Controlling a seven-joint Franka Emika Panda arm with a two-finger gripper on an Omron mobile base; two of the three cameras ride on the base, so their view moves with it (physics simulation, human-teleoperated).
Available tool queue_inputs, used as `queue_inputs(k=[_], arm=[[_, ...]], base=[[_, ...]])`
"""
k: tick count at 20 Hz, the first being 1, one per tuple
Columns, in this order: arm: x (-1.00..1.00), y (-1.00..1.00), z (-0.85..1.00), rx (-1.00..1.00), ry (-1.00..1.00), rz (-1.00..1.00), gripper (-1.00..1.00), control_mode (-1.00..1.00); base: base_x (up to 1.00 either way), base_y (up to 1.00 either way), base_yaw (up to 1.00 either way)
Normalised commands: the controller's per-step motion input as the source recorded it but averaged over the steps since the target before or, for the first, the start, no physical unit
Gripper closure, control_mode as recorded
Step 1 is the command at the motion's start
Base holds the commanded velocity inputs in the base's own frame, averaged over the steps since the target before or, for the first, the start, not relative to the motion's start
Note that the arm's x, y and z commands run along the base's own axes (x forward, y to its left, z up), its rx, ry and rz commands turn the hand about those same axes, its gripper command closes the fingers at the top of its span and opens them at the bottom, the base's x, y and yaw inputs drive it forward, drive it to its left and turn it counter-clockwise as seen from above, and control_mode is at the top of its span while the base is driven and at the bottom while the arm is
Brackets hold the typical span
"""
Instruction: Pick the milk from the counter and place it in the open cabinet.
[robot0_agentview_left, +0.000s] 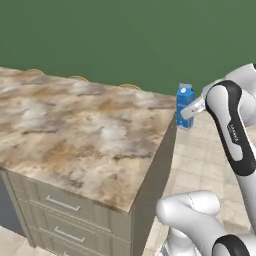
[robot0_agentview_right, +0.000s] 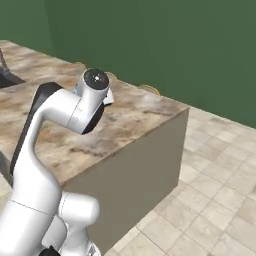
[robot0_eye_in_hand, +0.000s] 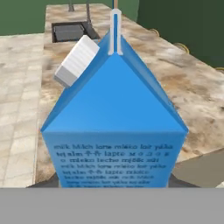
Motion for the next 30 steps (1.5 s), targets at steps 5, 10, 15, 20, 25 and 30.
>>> queue_inputs(k=[5,10,15,20,25,30], arm=[[0.00,0.00,0.00,0.00,0.00,0.00,1.00,1.00],[0.00,0.00,0.00,0.00,0.00,0.00,1.00,1.00],[0.00,0.00,0.00,0.00,0.00,0.00,1.00,1.00],[0.00,0.00,0.00,0.00,0.00,0.00,1.00,1.00],[0.00,0.00,0.00,0.00,0.00,0.00,1.00,1.00],[0.00,0.00,0.00,0.00,0.00,0.00,1.00,1.00]], base=[[0.00,0.33,-0.63],[0.00,0.38,-0.56],[0.00,0.38,-0.55],[0.00,0.38,-0.55],[0.00,0.32,-0.54],[0.00,0.31,-0.53]])
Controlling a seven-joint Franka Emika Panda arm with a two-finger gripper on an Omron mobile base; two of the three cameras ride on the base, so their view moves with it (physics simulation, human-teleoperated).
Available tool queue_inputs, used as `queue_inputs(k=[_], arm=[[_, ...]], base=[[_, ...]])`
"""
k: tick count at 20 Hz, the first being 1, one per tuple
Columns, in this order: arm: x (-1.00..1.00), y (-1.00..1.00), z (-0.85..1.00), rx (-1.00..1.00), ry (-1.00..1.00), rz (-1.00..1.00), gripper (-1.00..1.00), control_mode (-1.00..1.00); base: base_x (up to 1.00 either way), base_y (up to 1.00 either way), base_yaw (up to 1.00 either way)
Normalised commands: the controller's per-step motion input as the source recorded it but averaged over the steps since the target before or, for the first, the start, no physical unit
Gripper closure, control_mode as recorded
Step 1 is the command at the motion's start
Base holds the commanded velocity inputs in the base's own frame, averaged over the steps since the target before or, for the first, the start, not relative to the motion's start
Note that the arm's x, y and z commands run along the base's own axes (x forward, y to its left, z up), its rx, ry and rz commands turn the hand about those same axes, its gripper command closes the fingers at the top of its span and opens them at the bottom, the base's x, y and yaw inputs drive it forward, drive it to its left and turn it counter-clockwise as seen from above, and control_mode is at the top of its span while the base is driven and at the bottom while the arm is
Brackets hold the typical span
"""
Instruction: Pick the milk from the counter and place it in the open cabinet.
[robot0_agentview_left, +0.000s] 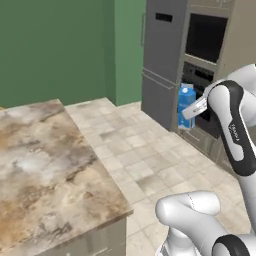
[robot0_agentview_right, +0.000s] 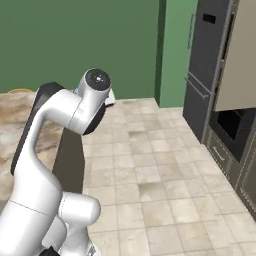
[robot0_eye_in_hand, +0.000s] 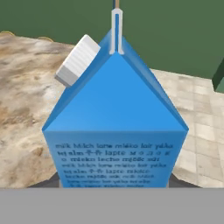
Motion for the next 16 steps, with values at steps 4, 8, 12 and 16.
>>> queue_inputs(k=[4,8,12,16], arm=[[0.00,0.00,0.00,0.00,0.00,0.00,1.00,1.00],[0.00,0.00,0.00,0.00,0.00,0.00,1.00,1.00],[0.00,0.00,0.00,0.00,0.00,0.00,1.00,1.00],[0.00,0.00,0.00,0.00,0.00,0.00,1.00,1.00]], base=[[0.00,0.29,-0.52],[-0.01,0.27,-0.52],[-0.06,0.25,-0.53],[-0.03,0.26,-0.52]])
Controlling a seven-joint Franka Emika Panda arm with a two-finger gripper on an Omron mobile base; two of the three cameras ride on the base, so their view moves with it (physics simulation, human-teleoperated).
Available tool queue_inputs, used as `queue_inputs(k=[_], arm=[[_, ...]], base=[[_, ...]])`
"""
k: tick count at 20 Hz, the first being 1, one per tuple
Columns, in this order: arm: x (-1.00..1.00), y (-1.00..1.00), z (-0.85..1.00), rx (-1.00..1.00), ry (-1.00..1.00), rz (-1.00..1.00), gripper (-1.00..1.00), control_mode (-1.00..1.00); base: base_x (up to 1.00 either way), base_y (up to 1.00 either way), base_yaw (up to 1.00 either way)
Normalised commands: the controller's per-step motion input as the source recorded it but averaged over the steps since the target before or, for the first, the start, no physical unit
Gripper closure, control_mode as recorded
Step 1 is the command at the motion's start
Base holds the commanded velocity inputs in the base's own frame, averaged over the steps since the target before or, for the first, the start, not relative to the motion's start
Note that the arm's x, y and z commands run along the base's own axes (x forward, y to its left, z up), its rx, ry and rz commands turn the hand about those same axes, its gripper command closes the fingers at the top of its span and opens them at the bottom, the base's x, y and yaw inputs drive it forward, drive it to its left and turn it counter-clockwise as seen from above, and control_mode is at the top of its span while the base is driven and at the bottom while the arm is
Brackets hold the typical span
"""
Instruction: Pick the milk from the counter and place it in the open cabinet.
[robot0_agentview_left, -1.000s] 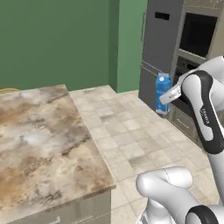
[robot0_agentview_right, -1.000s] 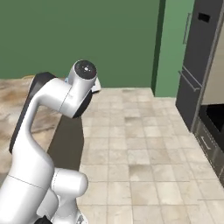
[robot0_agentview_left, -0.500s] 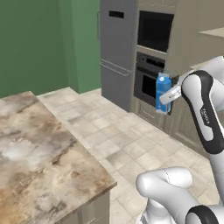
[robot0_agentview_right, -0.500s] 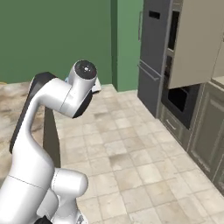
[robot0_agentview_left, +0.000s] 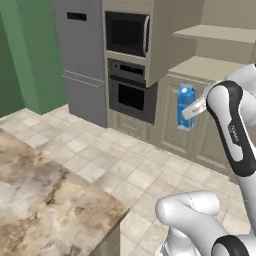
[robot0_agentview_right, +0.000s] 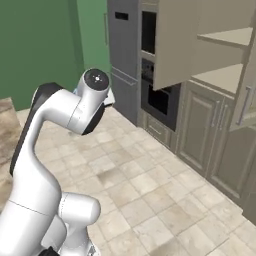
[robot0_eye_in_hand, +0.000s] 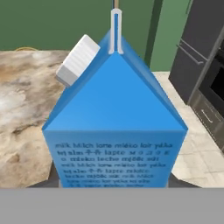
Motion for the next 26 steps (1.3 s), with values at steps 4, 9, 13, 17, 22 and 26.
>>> queue_inputs(k=[4,9,13,17,22,26], arm=[[0.00,0.00,0.00,0.00,0.00,0.00,1.00,1.00],[0.00,0.00,0.00,0.00,0.00,0.00,1.00,1.00],[0.00,0.00,0.00,0.00,0.00,0.00,1.00,1.00],[0.00,0.00,0.00,0.00,0.00,0.00,1.00,1.00],[0.00,0.00,0.00,0.00,0.00,0.00,1.00,1.00],[0.00,0.00,0.00,0.00,0.00,0.00,1.00,1.00]], base=[[0.16,0.04,-0.40],[0.72,-0.19,-0.11],[1.00,-0.35,-0.05],[0.94,-0.07,-0.09],[0.64,0.08,-0.19],[0.58,0.15,-0.31]])
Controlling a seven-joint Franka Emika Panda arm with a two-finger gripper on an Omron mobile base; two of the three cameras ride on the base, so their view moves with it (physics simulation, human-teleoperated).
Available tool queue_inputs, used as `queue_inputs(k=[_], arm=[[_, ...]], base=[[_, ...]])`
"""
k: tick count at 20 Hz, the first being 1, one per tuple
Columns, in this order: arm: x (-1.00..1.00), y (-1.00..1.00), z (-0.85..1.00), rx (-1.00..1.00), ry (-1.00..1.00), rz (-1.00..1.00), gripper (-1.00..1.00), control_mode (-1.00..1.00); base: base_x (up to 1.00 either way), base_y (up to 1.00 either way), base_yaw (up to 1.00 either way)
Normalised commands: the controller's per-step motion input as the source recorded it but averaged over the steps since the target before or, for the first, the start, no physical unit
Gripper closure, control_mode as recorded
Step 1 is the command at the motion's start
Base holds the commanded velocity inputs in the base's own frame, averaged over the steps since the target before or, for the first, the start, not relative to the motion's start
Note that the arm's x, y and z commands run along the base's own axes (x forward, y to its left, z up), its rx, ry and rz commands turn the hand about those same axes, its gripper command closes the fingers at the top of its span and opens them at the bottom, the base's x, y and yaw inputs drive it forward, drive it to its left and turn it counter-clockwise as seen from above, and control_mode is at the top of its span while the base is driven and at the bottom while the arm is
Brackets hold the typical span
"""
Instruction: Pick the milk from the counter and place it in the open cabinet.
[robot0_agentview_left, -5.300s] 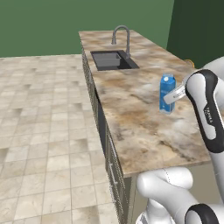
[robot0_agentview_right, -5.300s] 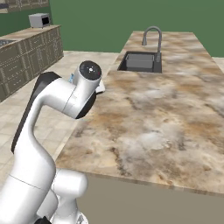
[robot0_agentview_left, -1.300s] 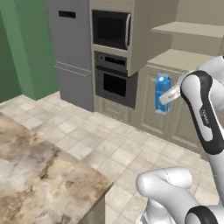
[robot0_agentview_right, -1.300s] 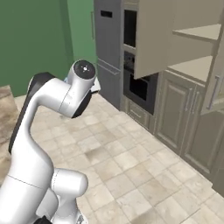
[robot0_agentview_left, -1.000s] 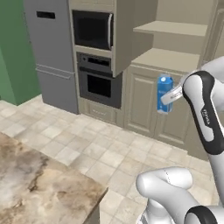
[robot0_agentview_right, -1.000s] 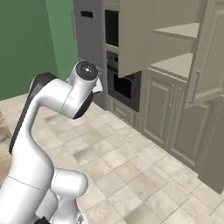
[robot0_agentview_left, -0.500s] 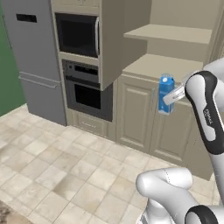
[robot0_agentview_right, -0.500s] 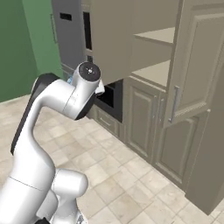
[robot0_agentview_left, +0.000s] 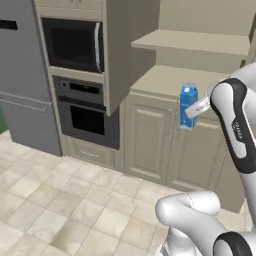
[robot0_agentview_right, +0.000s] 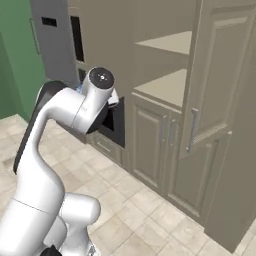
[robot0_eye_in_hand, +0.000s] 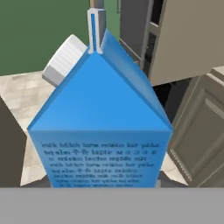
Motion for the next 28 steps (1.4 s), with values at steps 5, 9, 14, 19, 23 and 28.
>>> queue_inputs(k=[5,9,14,19,23,28], arm=[[0.00,0.00,0.00,0.00,0.00,0.00,1.00,1.00],[0.00,0.00,0.00,0.00,0.00,0.00,1.00,1.00],[0.00,0.00,0.00,0.00,0.00,0.00,1.00,1.00],[0.00,0.00,0.00,0.00,0.00,0.00,1.00,1.00],[0.00,0.00,0.00,0.00,0.00,0.00,1.00,1.00],[0.00,0.00,0.00,0.00,0.00,0.00,1.00,1.00]], base=[[0.56,0.12,-0.43],[0.51,0.23,-0.48],[0.52,0.31,-0.47],[0.62,0.57,-0.37],[0.45,0.62,-0.11],[0.34,0.42,-0.09]])
